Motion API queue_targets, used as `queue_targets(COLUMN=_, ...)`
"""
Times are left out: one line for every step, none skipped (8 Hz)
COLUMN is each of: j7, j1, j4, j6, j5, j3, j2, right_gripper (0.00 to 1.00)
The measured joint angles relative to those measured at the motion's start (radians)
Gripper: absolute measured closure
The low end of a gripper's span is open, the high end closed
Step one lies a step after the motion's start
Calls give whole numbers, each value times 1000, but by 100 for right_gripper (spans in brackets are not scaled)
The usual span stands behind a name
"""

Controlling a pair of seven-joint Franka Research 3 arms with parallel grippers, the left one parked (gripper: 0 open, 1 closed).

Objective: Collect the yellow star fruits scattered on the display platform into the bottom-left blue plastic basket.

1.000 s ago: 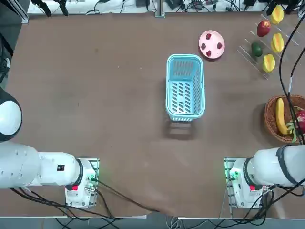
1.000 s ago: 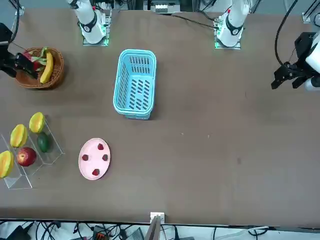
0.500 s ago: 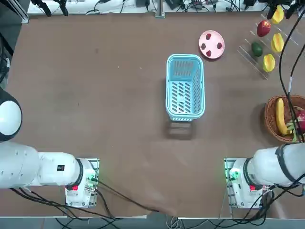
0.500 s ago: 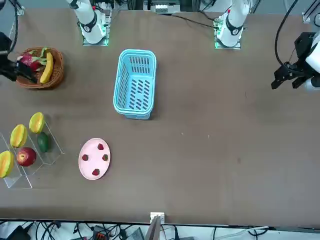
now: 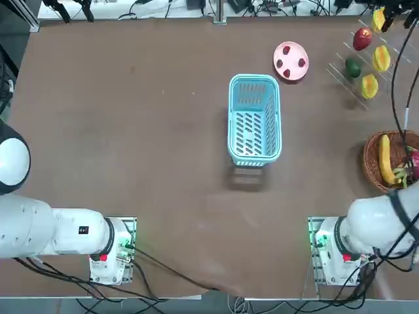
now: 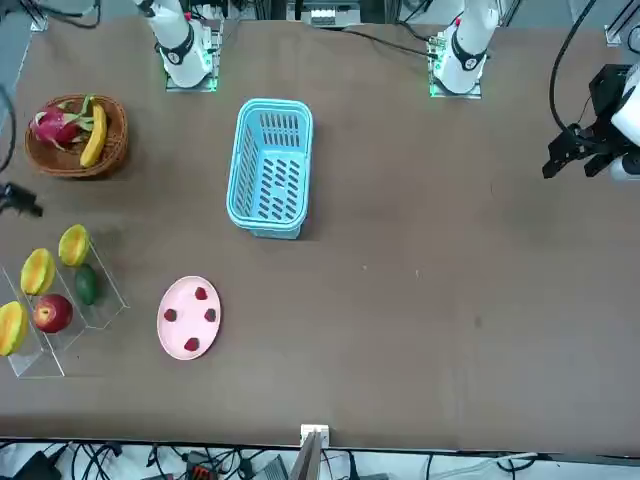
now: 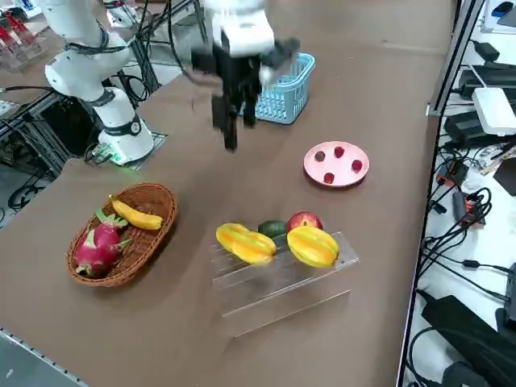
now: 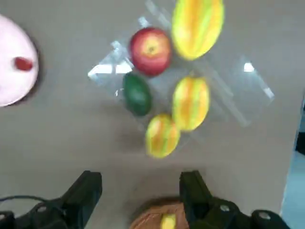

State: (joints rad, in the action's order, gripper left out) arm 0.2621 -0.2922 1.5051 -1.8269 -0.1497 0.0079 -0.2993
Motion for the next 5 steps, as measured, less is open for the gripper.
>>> queue_targets(j7=30, j1=-33, j4=-63, j6=-41, j5=0, j3=0, j2=-73, right_gripper=0)
queue_targets(j7=39, j1=-51, j4=-137, j6=-63, j5=0, j3=0, j2=-146, right_gripper=0)
queue_targets(j7=40, j1=-58, j4=-208, j6=-76, j5=0, j3=0, j2=-211, right_gripper=1)
queue_targets(j7=40, j1=-63, j4=-273, j6=-91, j5=5, j3=1, j2=-270, right_gripper=2)
queue_targets(j7=40, j1=-71, j4=-333, j6=-103, j5=11, j3=2, j2=-319, right_gripper=1)
